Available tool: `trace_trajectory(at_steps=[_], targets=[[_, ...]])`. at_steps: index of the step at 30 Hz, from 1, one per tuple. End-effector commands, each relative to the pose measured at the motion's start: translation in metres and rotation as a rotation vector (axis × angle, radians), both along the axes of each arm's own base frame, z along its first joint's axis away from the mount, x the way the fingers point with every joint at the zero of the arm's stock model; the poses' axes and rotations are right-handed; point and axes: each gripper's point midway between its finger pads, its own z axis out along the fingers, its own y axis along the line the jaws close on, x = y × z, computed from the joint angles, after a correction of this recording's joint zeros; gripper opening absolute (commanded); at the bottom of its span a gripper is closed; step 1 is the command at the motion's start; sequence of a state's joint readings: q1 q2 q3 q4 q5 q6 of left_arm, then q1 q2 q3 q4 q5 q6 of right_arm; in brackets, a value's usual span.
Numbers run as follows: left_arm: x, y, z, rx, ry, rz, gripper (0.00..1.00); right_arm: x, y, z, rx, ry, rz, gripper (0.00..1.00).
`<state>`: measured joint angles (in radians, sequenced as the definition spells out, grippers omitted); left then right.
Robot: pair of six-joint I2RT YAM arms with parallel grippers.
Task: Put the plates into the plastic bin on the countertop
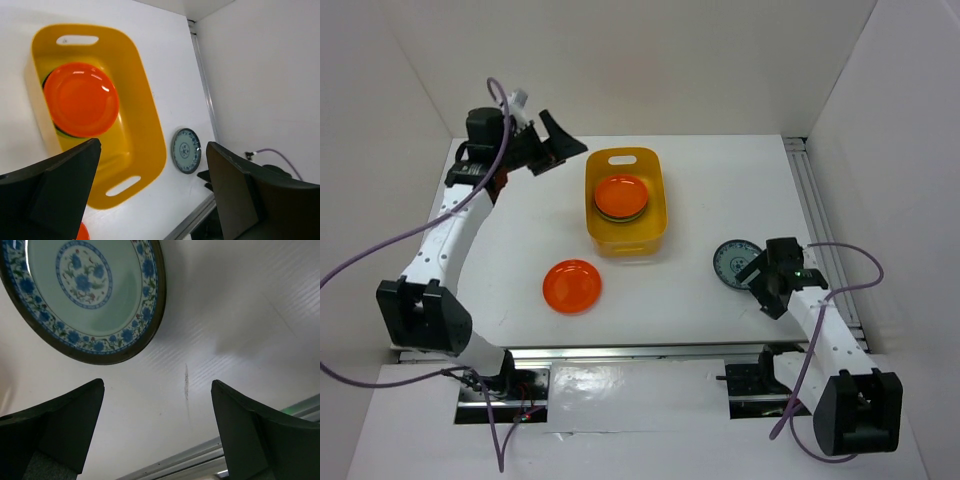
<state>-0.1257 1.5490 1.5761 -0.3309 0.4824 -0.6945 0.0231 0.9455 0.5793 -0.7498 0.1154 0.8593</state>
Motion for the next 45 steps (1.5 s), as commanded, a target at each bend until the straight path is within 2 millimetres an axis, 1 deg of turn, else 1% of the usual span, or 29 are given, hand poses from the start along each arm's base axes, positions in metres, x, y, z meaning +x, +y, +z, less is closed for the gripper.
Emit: trace_trajectory(at_steps=[1,2,3,4,6,10,11,13,15,16,17,18,19,20,21,22,23,24,25,30,33,34,35,36,39,40,41,43,45], targets=[[-0.033,-0.003,0.006,-0.173,-0.004,-0.126,1.0,0.031,0.012,0.008,0.082,-0.186,-0.007,0.94],[-0.037,0.001,0.011,-0.227,-0.009,-0.135,1.0,0.036,0.01,0.011,0.069,-0.23,-0.003,0.94],[-0.044,-0.001,-0.007,-0.246,0.024,-0.144,1.0,0.046,0.008,0.017,0.055,-0.291,0.002,0.94],[-0.052,-0.003,-0.001,-0.259,-0.012,-0.167,1.0,0.044,0.006,0.009,0.044,-0.286,-0.006,0.94],[-0.06,-0.002,0.001,-0.27,-0.027,-0.189,1.0,0.049,-0.002,0.01,0.008,-0.302,-0.03,0.94],[-0.066,0.002,-0.001,-0.237,-0.032,-0.17,1.0,0.044,-0.007,-0.005,-0.026,-0.242,-0.026,0.94],[-0.069,0.002,-0.001,-0.237,-0.033,-0.17,1.0,0.046,-0.01,-0.004,-0.04,-0.252,-0.035,0.94],[-0.07,0.003,-0.008,-0.241,-0.015,-0.153,1.0,0.046,-0.013,-0.008,-0.048,-0.245,-0.051,0.93],[-0.069,0.011,-0.028,-0.225,0.069,-0.09,1.0,0.044,-0.019,-0.013,-0.067,-0.223,-0.081,0.9],[-0.06,0.026,-0.029,-0.183,0.064,0.008,1.0,0.041,-0.023,-0.023,-0.082,-0.183,-0.103,0.86],[-0.065,0.033,-0.042,-0.16,0.149,0.076,1.0,0.04,-0.025,-0.026,-0.095,-0.158,-0.109,0.86],[-0.063,0.046,-0.051,-0.125,0.183,0.149,1.0,0.041,-0.025,-0.027,-0.096,-0.148,-0.109,0.83],[-0.055,0.07,-0.053,-0.074,0.189,0.288,1.0,0.038,-0.027,-0.034,-0.107,-0.116,-0.112,0.79],[-0.057,0.079,-0.061,-0.044,0.226,0.344,1.0,0.037,-0.029,-0.037,-0.116,-0.102,-0.116,0.76],[-0.06,0.1,-0.075,0.012,0.281,0.453,1.0,0.035,-0.029,-0.042,-0.113,-0.08,-0.124,0.72],[-0.063,0.109,-0.073,0.034,0.294,0.509,1.0,0.034,-0.031,-0.044,-0.124,-0.068,-0.129,0.7],[-0.068,0.118,-0.079,0.061,0.329,0.562,1.0,0.036,-0.031,-0.044,-0.125,-0.065,-0.128,0.64],[-0.073,0.125,-0.087,0.092,0.361,0.601,1.0,0.035,-0.031,-0.047,-0.126,-0.053,-0.128,0.62],[-0.075,0.141,-0.09,0.126,0.374,0.667,1.0,0.035,-0.031,-0.051,-0.121,-0.04,-0.137,0.59],[-0.096,0.157,-0.124,0.181,0.479,0.727,1.0,0.035,-0.028,-0.066,-0.105,-0.02,-0.149,0.53],[-0.101,0.16,-0.13,0.183,0.495,0.737,1.0,0.033,-0.026,-0.075,-0.095,0.014,-0.153,0.39],[-0.101,0.16,-0.13,0.183,0.495,0.737,1.0,0.033,-0.026,-0.077,-0.095,0.015,-0.153,0.28],[-0.104,0.162,-0.133,0.194,0.508,0.744,0.99,0.034,-0.026,-0.077,-0.091,0.014,-0.161,0.08],[-0.108,0.161,-0.138,0.192,0.53,0.749,0.99,0.03,-0.026,-0.08,-0.089,0.032,-0.168,0.0],[-0.119,0.167,-0.157,0.188,0.59,0.799,0.99,0.038,-0.026,-0.074,-0.088,0.026,-0.168,0.0],[-0.127,0.166,-0.173,0.202,0.631,0.796,0.99,0.044,-0.026,-0.066,-0.087,0.011,-0.169,0.0],[-0.132,0.17,-0.181,0.198,0.658,0.813,0.97,0.049,-0.026,-0.059,-0.081,-0.011,-0.178,0.0],[-0.146,0.177,-0.204,0.198,0.728,0.834,0.97,0.061,-0.026,-0.032,-0.074,-0.084,-0.181,0.0],[-0.154,0.18,-0.212,0.213,0.747,0.823,0.96,0.083,-0.027,0.013,-0.092,-0.216,-0.193,0.0]])
